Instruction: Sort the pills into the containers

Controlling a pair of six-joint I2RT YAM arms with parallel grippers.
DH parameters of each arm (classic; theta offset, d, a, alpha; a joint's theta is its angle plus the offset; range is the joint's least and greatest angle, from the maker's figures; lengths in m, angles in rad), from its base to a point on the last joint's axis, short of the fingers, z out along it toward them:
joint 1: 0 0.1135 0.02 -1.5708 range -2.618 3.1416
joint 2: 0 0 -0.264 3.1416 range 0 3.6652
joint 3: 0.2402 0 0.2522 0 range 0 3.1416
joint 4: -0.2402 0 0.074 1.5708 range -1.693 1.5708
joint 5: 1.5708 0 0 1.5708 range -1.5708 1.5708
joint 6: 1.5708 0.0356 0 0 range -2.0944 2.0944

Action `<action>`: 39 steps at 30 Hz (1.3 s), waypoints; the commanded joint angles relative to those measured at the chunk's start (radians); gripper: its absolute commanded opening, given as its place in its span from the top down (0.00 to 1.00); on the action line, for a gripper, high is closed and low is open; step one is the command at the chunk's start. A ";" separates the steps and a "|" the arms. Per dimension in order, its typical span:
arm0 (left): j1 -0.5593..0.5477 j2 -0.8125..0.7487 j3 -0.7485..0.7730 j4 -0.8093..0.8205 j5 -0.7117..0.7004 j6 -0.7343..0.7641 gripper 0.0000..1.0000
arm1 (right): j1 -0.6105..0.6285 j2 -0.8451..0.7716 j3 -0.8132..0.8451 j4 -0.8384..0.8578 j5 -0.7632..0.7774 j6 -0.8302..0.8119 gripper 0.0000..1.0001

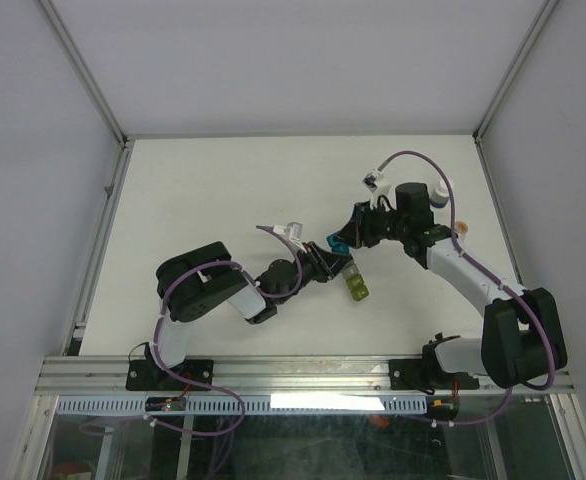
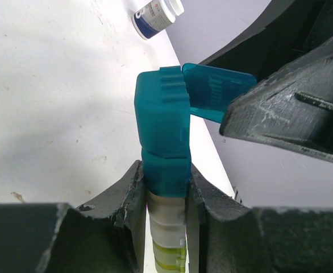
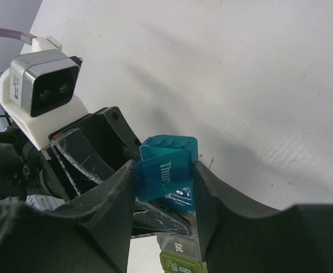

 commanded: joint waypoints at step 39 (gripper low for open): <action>-0.016 -0.061 -0.020 0.019 0.009 -0.013 1.00 | 0.101 -0.049 0.079 -0.083 0.328 -0.222 0.32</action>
